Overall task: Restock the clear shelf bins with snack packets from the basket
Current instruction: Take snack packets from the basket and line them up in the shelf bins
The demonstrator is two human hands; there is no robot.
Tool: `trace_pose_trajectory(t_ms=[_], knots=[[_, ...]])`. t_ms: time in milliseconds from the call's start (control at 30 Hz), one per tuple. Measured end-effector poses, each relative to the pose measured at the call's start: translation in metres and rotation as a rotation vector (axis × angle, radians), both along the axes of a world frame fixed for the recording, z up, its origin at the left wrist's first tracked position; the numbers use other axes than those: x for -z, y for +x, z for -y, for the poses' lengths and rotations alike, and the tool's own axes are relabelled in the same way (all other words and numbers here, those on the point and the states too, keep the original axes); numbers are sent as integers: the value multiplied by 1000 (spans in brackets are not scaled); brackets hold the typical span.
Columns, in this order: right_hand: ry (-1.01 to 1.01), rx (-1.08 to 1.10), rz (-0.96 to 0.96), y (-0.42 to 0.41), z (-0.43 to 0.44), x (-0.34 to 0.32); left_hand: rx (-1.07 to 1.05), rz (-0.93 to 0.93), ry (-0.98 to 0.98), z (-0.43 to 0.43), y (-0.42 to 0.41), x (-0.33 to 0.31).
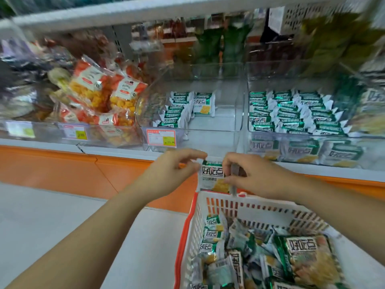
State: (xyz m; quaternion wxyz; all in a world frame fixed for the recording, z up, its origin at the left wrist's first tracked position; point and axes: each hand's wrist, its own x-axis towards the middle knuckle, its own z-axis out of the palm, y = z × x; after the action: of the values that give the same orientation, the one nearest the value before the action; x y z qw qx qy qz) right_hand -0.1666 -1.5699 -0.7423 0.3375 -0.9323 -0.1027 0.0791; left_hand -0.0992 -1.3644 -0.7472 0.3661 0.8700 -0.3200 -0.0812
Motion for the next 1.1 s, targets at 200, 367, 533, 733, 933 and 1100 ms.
trace_pose_trajectory(t_ms=[200,367,533,733,933,1100], knots=[[120,93,243,23,11,-40,-61,212,16,20,10,-64],[282,237,382,52,25,-49,-68,288,82,46,53,-81],[242,388,545,81,43,-43,-142,364,167,67,110,-78],[273,340,421,102,60,-30,-147,374,513,103,184,-41],[333,313,458,109,65,-25,-161,448,720,118,221,-24],[304,300,463,111,66,-24,-214,427,653,114,229,-13]])
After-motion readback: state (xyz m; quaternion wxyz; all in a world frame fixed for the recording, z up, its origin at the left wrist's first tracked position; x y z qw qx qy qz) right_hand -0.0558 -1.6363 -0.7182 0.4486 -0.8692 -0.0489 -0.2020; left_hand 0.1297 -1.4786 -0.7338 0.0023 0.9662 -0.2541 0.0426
